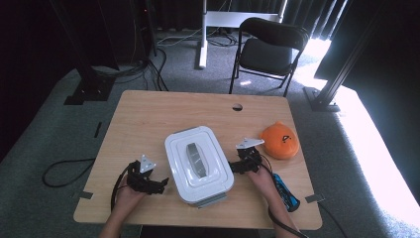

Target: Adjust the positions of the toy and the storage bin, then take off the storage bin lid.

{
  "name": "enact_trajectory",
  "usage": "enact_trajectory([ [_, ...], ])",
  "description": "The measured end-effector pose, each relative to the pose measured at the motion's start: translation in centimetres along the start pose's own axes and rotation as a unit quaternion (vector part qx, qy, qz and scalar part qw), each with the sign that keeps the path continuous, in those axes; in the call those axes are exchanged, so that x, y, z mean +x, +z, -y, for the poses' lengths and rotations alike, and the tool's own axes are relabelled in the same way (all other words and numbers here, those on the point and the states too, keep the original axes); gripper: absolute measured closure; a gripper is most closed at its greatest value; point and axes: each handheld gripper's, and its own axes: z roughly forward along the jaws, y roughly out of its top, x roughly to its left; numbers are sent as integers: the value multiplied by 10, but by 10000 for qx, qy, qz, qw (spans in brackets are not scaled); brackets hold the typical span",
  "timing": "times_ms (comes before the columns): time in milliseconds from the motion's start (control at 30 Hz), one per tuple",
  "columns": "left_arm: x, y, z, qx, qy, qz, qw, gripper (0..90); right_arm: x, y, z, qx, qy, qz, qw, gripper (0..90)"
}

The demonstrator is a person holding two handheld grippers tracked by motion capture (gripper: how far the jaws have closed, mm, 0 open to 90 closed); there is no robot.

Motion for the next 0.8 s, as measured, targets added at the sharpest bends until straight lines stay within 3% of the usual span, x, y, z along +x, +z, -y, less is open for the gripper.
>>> enact_trajectory([
  [300, 14, -8, 22, 84, -221, 55, 9997, 8, -4, -25, 18, 37, 162, 213, 9996, 148],
  [433, 16, -8, 26, 137, -297, 74, 9994, 9, -7, -27, 20, 115, 321, 173, 9993, 148],
  [467, 16, -7, 27, 158, -290, 62, 9994, 9, -9, -33, 23, 26, 467, 138, 9988, 148],
  [567, 17, -7, 30, 209, -267, 35, 9994, 8, -8, -39, 24, 64, 498, 127, 9987, 145],
  [600, 17, -8, 30, 185, -304, 53, 9994, 8, -9, -41, 25, 47, 531, 13, 9986, 133],
  [800, 23, -12, 33, 125, -412, -9, 9991, 9, -14, -59, 27, -195, 747, 6, 9970, 134],
])
